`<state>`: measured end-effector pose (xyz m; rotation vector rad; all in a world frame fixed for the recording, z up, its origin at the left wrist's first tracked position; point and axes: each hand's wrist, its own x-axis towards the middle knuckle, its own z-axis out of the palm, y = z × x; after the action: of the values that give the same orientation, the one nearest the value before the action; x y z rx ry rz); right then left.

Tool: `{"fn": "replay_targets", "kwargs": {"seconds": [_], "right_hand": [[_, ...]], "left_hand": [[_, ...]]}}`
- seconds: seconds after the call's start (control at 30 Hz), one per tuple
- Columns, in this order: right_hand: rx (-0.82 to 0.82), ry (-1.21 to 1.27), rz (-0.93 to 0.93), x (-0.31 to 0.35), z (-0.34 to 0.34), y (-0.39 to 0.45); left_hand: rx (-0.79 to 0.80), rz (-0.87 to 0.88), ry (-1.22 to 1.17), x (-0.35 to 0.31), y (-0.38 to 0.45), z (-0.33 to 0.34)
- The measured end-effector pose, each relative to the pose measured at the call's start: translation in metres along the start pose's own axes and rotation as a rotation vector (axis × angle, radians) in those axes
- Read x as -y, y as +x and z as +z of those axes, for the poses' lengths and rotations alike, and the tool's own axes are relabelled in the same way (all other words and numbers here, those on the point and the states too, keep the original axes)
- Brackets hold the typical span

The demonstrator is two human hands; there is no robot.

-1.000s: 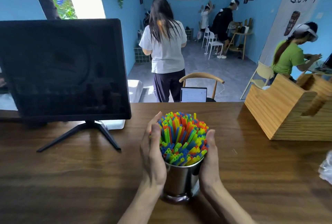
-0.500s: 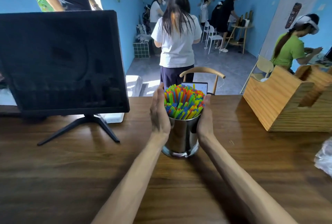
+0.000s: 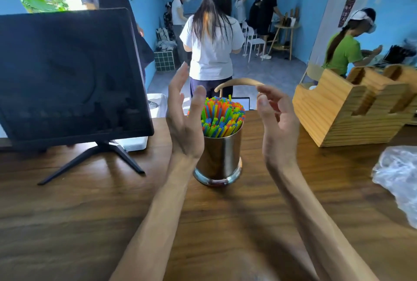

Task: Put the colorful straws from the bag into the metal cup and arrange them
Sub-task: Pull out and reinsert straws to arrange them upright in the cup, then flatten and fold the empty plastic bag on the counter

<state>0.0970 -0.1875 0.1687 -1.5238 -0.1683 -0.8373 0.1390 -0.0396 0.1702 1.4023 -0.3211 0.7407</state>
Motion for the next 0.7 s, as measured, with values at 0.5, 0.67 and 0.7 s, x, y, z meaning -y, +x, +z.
{"fn": "replay_targets", "kwargs": {"seconds": [0.5,0.67,0.7], "right_hand": [[0.016,-0.855,0.114,0.007,-0.137,-0.056],[-0.069,-1.059,0.149,0.001,-0.205,-0.056],[-0.088,-1.102,0.16,0.001,-0.222,-0.055]], "left_hand": [[0.667,0.17,0.63,-0.021,-0.094,0.088],[0.884,0.248,0.682,-0.007,-0.124,0.157],[0.912,0.264,0.667,-0.007,-0.132,0.175]]}}
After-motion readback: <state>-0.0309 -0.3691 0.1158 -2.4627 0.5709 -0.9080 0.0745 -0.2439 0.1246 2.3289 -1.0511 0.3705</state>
